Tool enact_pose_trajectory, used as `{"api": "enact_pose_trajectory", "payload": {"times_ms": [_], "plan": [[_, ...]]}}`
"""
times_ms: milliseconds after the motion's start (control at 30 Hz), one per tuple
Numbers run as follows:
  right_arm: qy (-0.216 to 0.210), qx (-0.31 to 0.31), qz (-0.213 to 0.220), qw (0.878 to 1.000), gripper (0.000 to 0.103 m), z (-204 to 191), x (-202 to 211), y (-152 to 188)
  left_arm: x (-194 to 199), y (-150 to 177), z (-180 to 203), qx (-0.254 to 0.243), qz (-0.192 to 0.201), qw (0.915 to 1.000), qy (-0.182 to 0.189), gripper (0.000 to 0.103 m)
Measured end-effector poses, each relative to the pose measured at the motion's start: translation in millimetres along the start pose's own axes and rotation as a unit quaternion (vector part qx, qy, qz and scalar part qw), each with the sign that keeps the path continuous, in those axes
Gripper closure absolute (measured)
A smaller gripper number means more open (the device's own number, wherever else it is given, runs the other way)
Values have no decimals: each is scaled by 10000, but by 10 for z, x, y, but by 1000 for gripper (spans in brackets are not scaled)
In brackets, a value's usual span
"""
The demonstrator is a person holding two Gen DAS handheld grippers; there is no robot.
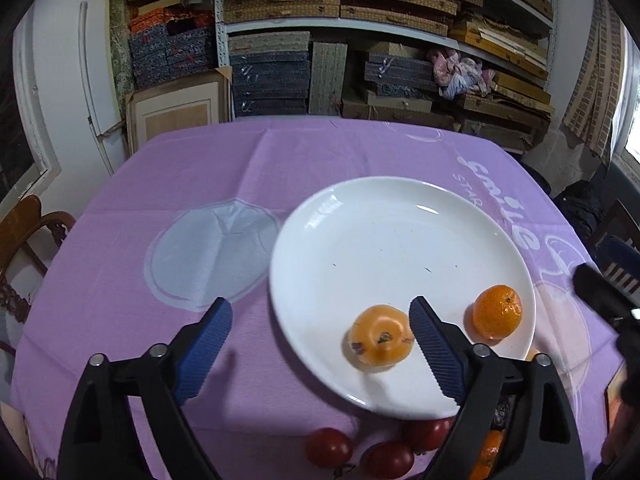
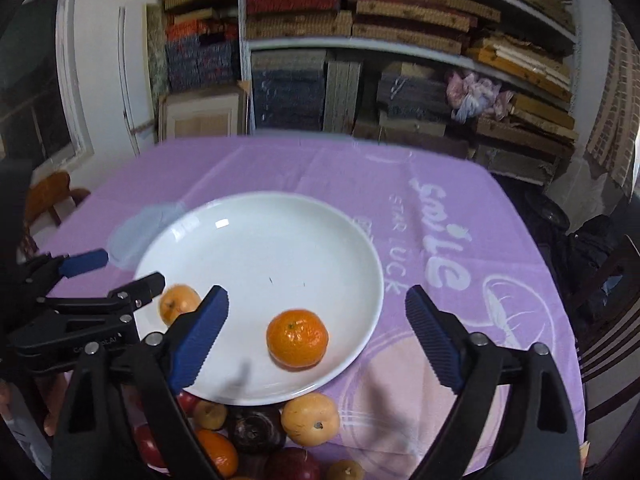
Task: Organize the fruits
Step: 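Withdraw both tools from the plate back toward the fruit cluster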
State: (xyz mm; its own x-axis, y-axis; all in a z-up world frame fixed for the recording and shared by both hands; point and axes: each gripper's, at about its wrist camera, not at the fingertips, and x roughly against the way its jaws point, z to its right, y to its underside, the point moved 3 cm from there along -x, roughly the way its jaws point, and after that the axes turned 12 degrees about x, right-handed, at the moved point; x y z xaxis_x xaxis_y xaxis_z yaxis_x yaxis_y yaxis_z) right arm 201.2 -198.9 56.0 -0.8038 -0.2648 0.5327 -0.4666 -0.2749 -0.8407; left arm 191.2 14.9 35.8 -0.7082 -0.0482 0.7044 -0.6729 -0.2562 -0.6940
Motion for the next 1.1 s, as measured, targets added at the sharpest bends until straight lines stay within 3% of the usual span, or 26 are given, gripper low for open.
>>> {"api": "enact_pose_trajectory", "payload": {"times_ms": [100, 133, 233, 400, 567, 767, 833, 967, 1000, 1067, 1100], "plan": [[56, -143, 1236, 9922, 4, 88, 741, 65, 303, 47, -218, 224, 232, 9995, -59, 3], [204, -192, 1432, 9893, 4, 124, 889, 196, 400, 116, -305, 312, 273, 9991, -78, 3], [272, -395, 686, 9965, 4, 213, 876, 640, 535, 403, -528, 553, 214, 9982, -133, 3], [19, -1048, 338, 9939, 4, 361, 913, 1236, 393, 855, -643, 686, -320, 9971, -40, 3], [591, -600, 316, 9959, 4, 225, 1101, 1574, 380, 908, -475, 258, -85, 9993, -246, 3], [862, -328, 27, 9957, 4, 63, 1070, 1658, 343, 931, -180, -518, 238, 9975, -426, 3], [916, -425, -73, 9949, 4, 93, 1056, 1666, 317, 951, -165, -554, 264, 9975, -348, 3], [453, -888, -740, 9923, 4, 192, 922, 1804, 301, 955, -247, -392, 350, 9984, -193, 3], [533, -998, -719, 9910, 4, 233, 955, 1817, 292, 946, -262, -357, 330, 9987, -143, 3], [998, -1160, 290, 9878, 4, 306, 1302, 1773, 266, 939, -287, -327, 283, 9990, -91, 3], [1244, -1116, 1165, 9790, 4, 305, 1582, 1724, 258, 951, -291, -334, 271, 9990, -74, 3]]}}
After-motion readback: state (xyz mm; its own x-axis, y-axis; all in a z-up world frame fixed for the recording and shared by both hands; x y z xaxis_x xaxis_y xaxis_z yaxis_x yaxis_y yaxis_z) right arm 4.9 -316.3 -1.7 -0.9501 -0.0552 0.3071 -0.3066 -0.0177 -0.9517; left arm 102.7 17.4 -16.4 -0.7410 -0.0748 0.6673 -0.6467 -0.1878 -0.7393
